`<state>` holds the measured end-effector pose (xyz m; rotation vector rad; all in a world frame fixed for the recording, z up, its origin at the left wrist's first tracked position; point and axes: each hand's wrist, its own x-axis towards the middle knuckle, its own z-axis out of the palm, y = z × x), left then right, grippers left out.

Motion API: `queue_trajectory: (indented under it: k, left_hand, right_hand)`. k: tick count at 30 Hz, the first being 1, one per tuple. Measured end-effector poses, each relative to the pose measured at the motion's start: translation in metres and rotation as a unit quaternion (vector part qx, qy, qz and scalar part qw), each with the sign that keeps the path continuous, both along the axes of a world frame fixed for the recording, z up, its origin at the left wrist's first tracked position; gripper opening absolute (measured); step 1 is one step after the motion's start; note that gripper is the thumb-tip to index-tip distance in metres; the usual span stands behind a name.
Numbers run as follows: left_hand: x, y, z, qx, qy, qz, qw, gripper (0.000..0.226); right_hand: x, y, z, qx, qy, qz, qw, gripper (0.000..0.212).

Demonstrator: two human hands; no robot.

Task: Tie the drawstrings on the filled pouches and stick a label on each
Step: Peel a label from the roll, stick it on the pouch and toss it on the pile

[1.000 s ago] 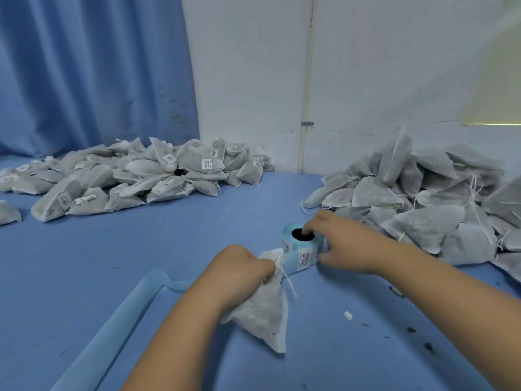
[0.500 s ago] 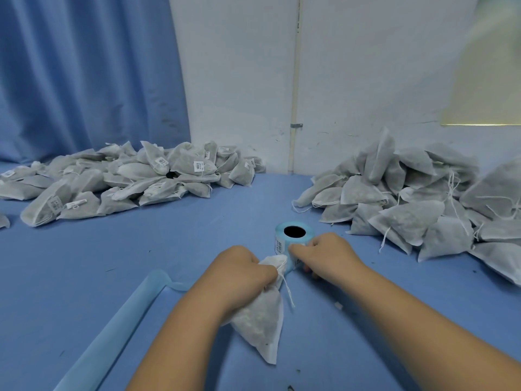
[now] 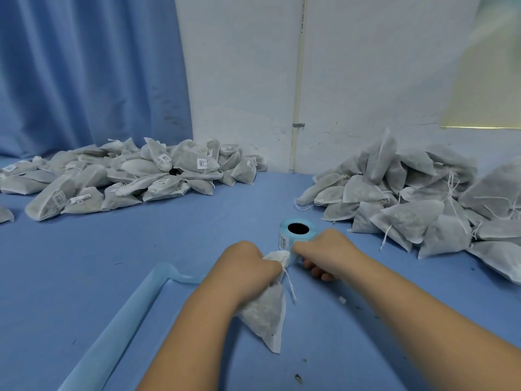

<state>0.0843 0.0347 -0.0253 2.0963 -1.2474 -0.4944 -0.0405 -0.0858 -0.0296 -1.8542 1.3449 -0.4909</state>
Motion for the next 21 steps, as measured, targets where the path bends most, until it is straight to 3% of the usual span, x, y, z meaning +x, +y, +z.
queue_trajectory:
  k: [7,13,21]
  left_hand:
    - [0.005,-0.002,0.0,-0.003,0.1,-0.005,0.995,0.021]
    - [0.011,-0.002,0.003,-0.01,0.19,0.0,0.982,0.024]
    - [0.014,-0.003,0.002,-0.014,0.22,0.0,0.975,0.026]
  right_hand:
    - [0.002,0.007,-0.005,-0.14,0.107,0.025,0.984,0.03]
    - [-0.009,0.01,-0.017,-0.161,0.022,0.029,0.986,0.017]
    - [-0.004,0.013,-0.026,-0.234,0.054,0.001,0.971,0.043]
